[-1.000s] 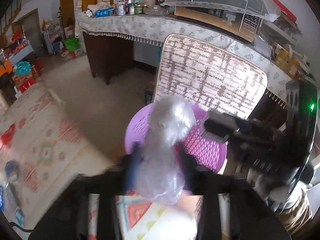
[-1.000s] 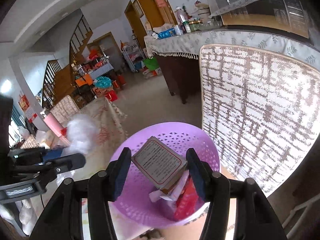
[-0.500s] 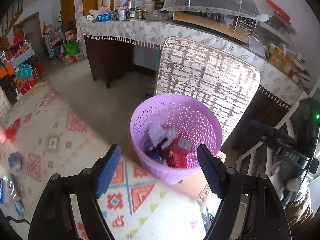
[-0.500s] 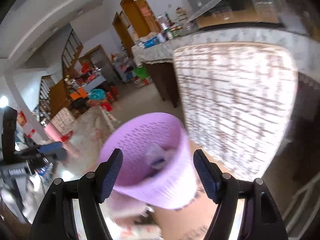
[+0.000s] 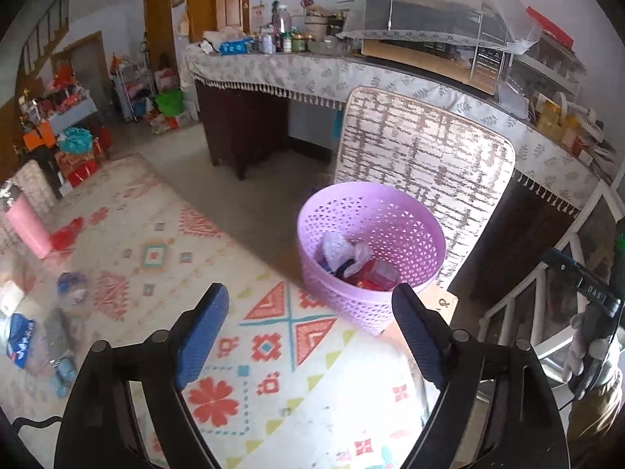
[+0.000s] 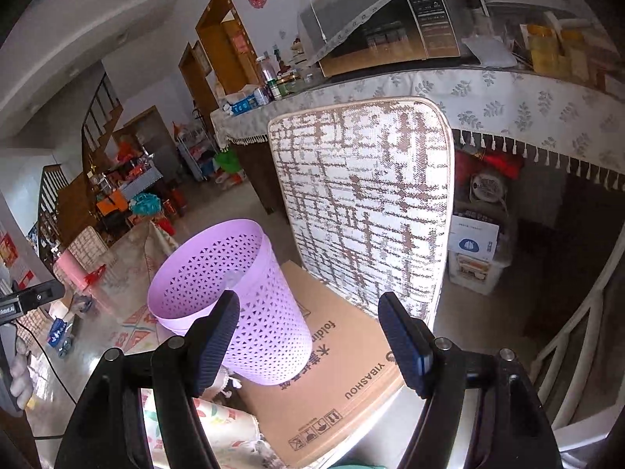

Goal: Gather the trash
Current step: 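Move both tools back from the wastebasket toward the table, then grasp the blue tissue pack with left tool while right tool grasps blue Vinda bag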

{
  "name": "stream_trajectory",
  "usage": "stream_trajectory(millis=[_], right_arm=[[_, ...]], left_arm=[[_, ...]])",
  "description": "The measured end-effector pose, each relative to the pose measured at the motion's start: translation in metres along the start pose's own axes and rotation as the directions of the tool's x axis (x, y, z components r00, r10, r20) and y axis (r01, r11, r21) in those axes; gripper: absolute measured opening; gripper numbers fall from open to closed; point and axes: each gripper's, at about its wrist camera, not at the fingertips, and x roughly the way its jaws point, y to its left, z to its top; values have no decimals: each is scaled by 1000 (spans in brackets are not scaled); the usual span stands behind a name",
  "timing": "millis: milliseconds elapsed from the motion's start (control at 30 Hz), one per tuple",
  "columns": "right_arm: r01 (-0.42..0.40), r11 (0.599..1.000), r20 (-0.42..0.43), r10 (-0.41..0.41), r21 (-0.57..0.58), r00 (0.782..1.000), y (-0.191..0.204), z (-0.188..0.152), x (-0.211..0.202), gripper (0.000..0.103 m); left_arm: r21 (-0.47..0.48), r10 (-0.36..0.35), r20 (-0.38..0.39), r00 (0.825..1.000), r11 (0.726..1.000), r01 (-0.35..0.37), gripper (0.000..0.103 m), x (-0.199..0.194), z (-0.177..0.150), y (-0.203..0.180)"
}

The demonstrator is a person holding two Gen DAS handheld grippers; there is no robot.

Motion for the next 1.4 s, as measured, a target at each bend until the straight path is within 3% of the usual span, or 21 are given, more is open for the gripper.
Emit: stream_trajectory(millis=[233, 433, 600, 667, 833, 933, 1033, 1133, 1267, 1400], right_arm=[[-36, 999, 15, 36, -33, 999, 20, 0, -9, 78], [-85, 993, -19, 83, -83, 996, 52, -11, -10, 78], [-165, 978, -71, 157, -128, 985, 94, -23, -4, 78], [-205, 967, -94, 193, -149, 977, 114, -27, -1, 78], [-353, 905, -183, 315, -239, 931, 195, -41, 12, 78], [-444, 850, -251, 381, -283, 890, 250, -51, 22, 78], [-537, 779, -336, 436, -323, 835, 309, -62, 35, 78], [-598, 731, -414, 457, -330, 787, 361, -78, 56, 78], [-643, 710, -493, 466, -286, 734, 403, -100, 83, 78], [-654, 700, -524, 457, -287, 719, 419, -115, 95, 78]], left_arm=[[-45, 96, 45, 994, 995, -94, 85, -37, -17, 34], [-113, 175, 52, 983, 979, -168, 85, -71, -42, 71], [-182, 291, 47, 956, 943, -278, 85, -103, -68, 112], [-225, 351, 43, 935, 916, -333, 85, -122, -82, 136], [-296, 494, 14, 869, 833, -468, 85, -170, -121, 202], [-344, 543, -48, 838, 779, -524, 85, -189, -145, 243], [-345, 589, -95, 802, 736, -582, 85, -193, -163, 276], [-342, 596, -158, 787, 715, -610, 85, -183, -173, 307], [-337, 596, -192, 780, 706, -623, 85, -161, -171, 344], [-270, 568, -244, 786, 739, -618, 89, -111, -155, 391]])
